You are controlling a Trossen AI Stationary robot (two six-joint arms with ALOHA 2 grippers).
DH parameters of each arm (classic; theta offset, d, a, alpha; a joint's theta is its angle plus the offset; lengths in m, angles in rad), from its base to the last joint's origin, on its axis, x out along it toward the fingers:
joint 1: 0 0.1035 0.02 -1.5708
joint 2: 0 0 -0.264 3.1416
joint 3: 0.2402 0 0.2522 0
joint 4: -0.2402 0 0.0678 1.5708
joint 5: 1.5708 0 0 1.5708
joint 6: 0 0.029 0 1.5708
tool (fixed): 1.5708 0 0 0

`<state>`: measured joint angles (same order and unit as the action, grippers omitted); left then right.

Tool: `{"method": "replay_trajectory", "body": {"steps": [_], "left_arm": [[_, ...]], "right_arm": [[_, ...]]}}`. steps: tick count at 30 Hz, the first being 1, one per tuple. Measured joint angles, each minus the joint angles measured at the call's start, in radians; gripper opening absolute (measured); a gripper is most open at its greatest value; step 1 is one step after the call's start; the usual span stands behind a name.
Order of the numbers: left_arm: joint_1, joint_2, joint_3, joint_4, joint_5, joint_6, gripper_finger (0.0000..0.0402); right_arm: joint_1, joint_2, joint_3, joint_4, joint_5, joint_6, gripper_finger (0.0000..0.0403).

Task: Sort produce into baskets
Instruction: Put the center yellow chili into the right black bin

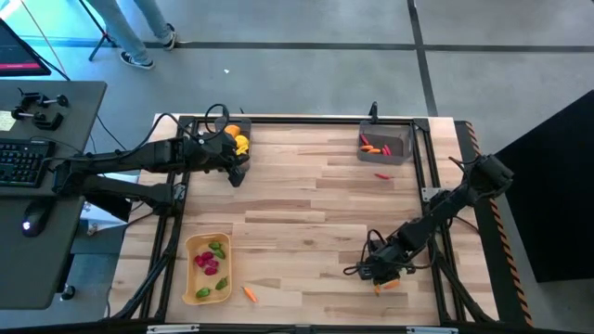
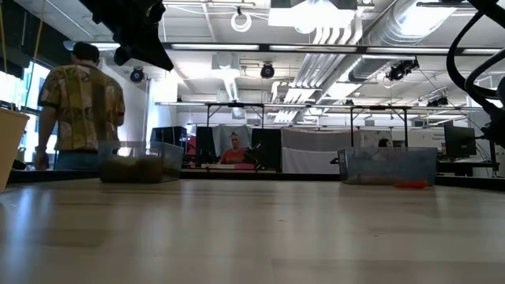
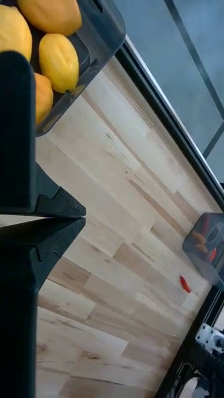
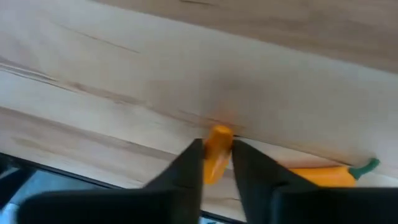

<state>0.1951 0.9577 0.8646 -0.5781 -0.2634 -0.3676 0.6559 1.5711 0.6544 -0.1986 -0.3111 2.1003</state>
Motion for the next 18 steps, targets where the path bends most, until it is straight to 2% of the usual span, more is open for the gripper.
{"method": "replay_trajectory", "body": {"steps": [2, 4, 7, 9, 13, 16, 18], "left_arm": [[0.0, 0.0, 0.0, 0.0, 0.0, 0.0, 0.0], [0.0, 0.0, 0.0, 0.0, 0.0, 0.002, 0.0], [0.0, 0.0, 0.0, 0.0, 0.0, 0.002, 0.0], [0.0, 0.0, 0.0, 0.0, 0.0, 0.003, 0.0], [0.001, 0.0, 0.0, 0.0, -0.002, 0.005, 0.0], [0.001, 0.0, 0.0, 0.0, -0.008, 0.034, 0.0], [0.001, 0.0, 0.0, 0.0, -0.008, 0.067, 0.0]], "right_arm": [[0.0, 0.0, 0.0, -0.003, 0.004, -0.015, 0.0037], [0.0, 0.0, 0.0, 0.003, 0.019, -0.043, 0.0011], [-0.005, -0.009, -0.001, 0.022, 0.035, -0.063, 0.0012], [-0.008, -0.038, 0.01, 0.029, 0.086, -0.084, 0.0005], [-0.028, -0.174, 0.078, 0.032, 0.292, -0.154, 0.0005], [-0.083, -0.293, 0.106, 0.041, 0.49, -0.307, 0.0002], [-0.141, -0.364, 0.114, 0.031, 0.585, -0.393, 0.0002]]}}
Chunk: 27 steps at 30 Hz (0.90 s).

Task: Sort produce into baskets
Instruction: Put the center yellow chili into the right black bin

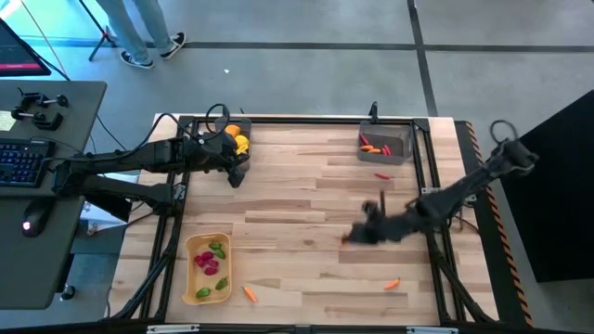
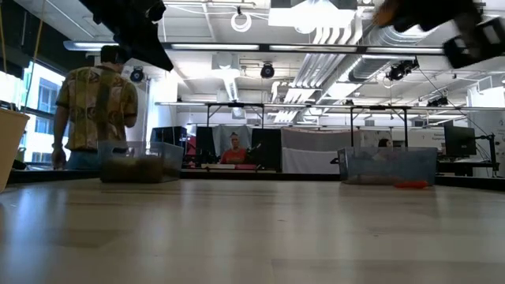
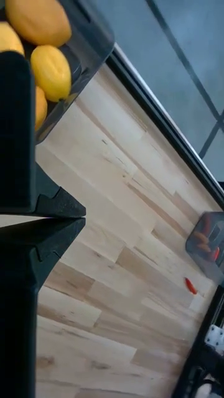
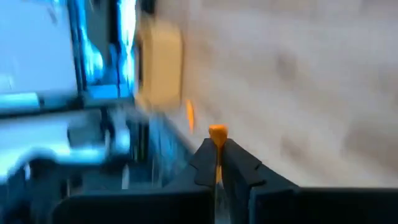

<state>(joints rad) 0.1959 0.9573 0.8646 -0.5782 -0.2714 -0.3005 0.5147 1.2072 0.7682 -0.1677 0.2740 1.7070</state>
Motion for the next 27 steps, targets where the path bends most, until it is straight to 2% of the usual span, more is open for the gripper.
{"method": "replay_trajectory", "body": {"steps": [6, 11, 16, 20, 23, 25, 27], "left_arm": [[0.0, 0.0, 0.0, 0.0, 0.0, 0.059, 0.0], [0.0, 0.0, 0.0, 0.006, 0.0, 0.056, 0.0], [0.0, 0.0, 0.0, 0.014, 0.0, -0.026, 0.0], [0.0, 0.0, 0.0, 0.051, -0.002, -0.087, 0.0], [0.0, 0.0, 0.0, 0.098, -0.008, -0.105, 0.0], [0.0, 0.0, 0.0, 0.127, -0.015, -0.11, 0.0], [0.0, 0.0, 0.0, 0.136, -0.028, -0.111, 0.0]], "right_arm": [[-0.278, -0.113, -0.001, -0.242, 0.22, -0.15, 0.0001], [-0.583, -0.141, -0.003, -0.42, 0.277, -0.301, 0.0001], [-0.835, -0.147, -0.003, -0.406, 0.337, -0.536, 0.0001], [-0.988, -0.146, -0.003, -0.404, 0.292, -0.684, 0.0001], [-1.09, -0.146, -0.003, -0.426, 0.167, -0.807, 0.0007], [-1.141, -0.145, -0.003, -0.424, 0.096, -0.892, 0.0026], [-1.176, -0.145, -0.003, -0.424, 0.069, -0.958, 0.0056]]}}
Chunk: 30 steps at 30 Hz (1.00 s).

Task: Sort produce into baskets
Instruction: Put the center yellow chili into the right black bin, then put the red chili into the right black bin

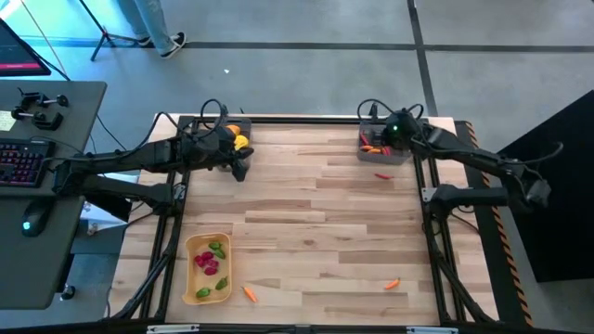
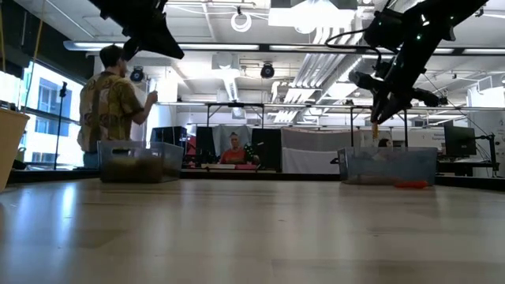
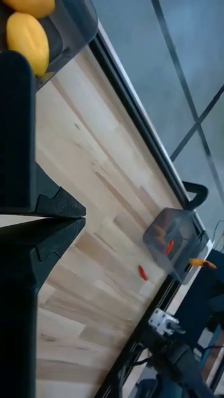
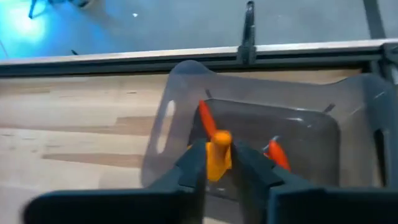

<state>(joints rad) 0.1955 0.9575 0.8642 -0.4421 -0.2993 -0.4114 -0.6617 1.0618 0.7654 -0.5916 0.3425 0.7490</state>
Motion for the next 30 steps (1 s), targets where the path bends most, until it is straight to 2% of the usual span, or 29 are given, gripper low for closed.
{"method": "replay_trajectory", "body": {"steps": [6, 10, 15, 21, 24, 27, 30], "left_arm": [[0.0, 0.0, 0.0, -0.001, -0.019, -0.027, 0.0], [0.0, 0.0, 0.0, -0.002, -0.02, -0.032, 0.0], [0.0, 0.0, 0.0, -0.003, -0.024, -0.033, 0.0], [0.0, 0.0, 0.0, -0.003, -0.026, -0.032, 0.0], [0.0, 0.0, 0.0, -0.005, -0.03, -0.032, 0.0], [0.0, 0.0, 0.0, -0.006, -0.04, -0.033, 0.0], [0.0, 0.0, 0.0, -0.006, -0.042, -0.033, 0.0]], "right_arm": [[-0.076, 0.0, 0.0, -0.011, -0.041, -0.082, 0.016], [-0.099, -0.009, 0.0, -0.02, -0.163, -0.217, 0.0202], [-0.098, -0.06, 0.0, -0.082, -0.265, -0.317, 0.021], [-0.032, -0.142, 0.0, -0.233, -0.478, -0.576, 0.0195], [0.037, -0.141, -0.006, -0.255, -0.432, -0.571, 0.0185], [0.093, -0.09, -0.029, -0.28, -0.292, -0.398, 0.0174], [0.136, -0.021, -0.048, -0.304, -0.234, -0.311, 0.0161]]}}
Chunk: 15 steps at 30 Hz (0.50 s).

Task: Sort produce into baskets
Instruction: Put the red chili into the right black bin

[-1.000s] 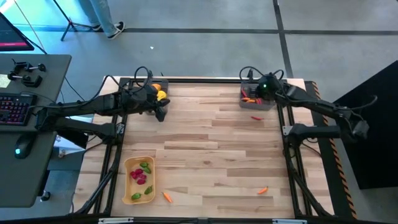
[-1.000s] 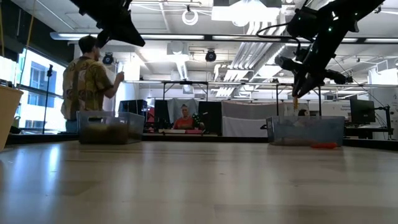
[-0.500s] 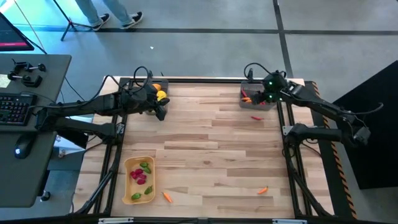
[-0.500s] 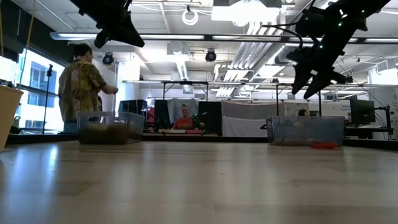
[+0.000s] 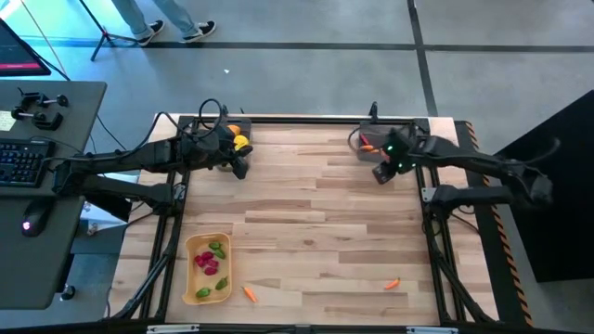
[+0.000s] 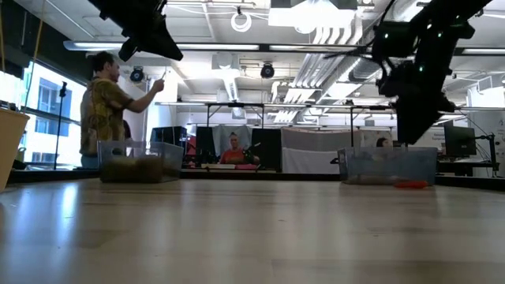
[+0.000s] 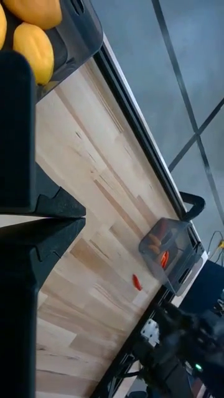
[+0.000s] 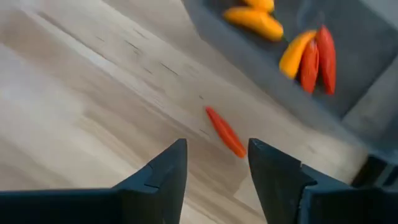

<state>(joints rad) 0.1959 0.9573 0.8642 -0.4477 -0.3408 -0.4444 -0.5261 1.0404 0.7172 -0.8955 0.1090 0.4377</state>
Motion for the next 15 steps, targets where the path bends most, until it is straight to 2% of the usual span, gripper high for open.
{"method": "replay_trajectory", "body": {"steps": [4, 7, 11, 15], "left_arm": [[0.0, 0.0, 0.0, -0.002, -0.005, 0.001, 0.0], [0.0, 0.0, 0.0, -0.003, -0.006, 0.001, 0.0], [0.0, 0.0, 0.0, -0.003, -0.007, 0.002, 0.0], [0.0, 0.0, 0.0, -0.003, -0.006, 0.002, 0.0]], "right_arm": [[0.034, 0.093, -0.04, 0.018, 0.1, 0.124, 0.0141], [0.044, 0.144, -0.068, 0.039, 0.126, 0.266, 0.013], [0.076, 0.155, -0.112, 0.109, 0.209, 0.4, 0.0122], [0.115, 0.154, -0.179, 0.168, 0.22, 0.514, 0.0091]]}}
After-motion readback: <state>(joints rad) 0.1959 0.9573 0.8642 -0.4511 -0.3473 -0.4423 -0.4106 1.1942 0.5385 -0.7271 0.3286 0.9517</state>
